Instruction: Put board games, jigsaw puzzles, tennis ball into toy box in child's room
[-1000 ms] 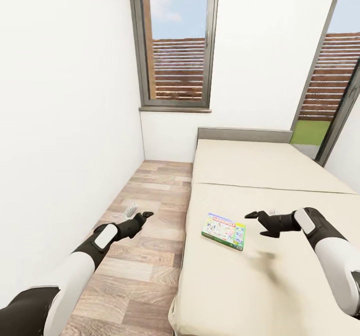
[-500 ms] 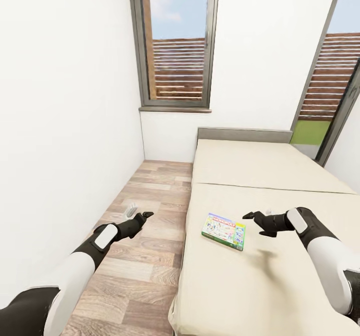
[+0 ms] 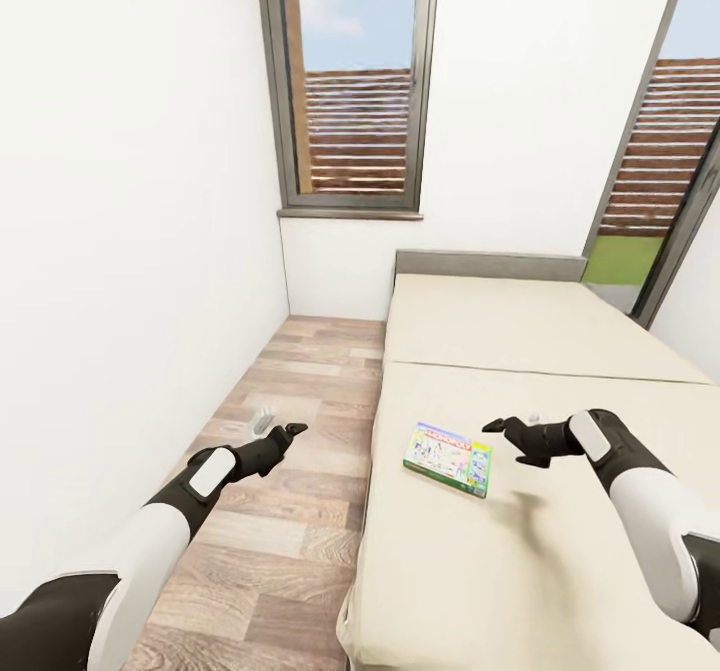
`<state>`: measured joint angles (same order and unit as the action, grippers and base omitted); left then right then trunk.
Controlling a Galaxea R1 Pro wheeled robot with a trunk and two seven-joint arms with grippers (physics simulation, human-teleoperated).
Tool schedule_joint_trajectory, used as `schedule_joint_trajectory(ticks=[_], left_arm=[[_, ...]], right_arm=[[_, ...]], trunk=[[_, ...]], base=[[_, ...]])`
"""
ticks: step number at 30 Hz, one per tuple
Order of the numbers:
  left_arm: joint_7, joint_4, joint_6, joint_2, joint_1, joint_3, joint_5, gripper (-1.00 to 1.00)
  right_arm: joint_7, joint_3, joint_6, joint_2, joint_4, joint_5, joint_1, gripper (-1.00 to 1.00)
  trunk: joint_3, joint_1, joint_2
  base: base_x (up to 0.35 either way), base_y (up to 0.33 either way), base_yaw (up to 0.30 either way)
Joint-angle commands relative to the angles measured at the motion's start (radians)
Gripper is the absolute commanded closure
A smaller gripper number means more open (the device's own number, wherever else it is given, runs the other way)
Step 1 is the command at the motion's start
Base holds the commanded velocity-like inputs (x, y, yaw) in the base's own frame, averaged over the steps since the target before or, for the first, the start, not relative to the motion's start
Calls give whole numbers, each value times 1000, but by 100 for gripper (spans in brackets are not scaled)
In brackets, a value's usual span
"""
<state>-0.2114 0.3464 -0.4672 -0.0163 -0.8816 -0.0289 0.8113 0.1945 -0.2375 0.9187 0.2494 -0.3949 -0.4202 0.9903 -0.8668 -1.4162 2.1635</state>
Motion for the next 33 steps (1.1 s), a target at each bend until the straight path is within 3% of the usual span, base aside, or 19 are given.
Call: schedule_joint_trajectory(ticks=[1, 33], left_arm=[[-1, 0, -6, 0, 0, -3, 3, -100], [0, 0, -7, 1, -1, -2, 3, -100]], right_arm=[[7, -7, 4, 0, -1, 10, 2, -100], [6, -8, 3, -7, -4, 9, 4, -100]], trunk=[[-3, 0, 0], [-54, 0, 0]], base=[[0, 0, 0], [0, 0, 0]])
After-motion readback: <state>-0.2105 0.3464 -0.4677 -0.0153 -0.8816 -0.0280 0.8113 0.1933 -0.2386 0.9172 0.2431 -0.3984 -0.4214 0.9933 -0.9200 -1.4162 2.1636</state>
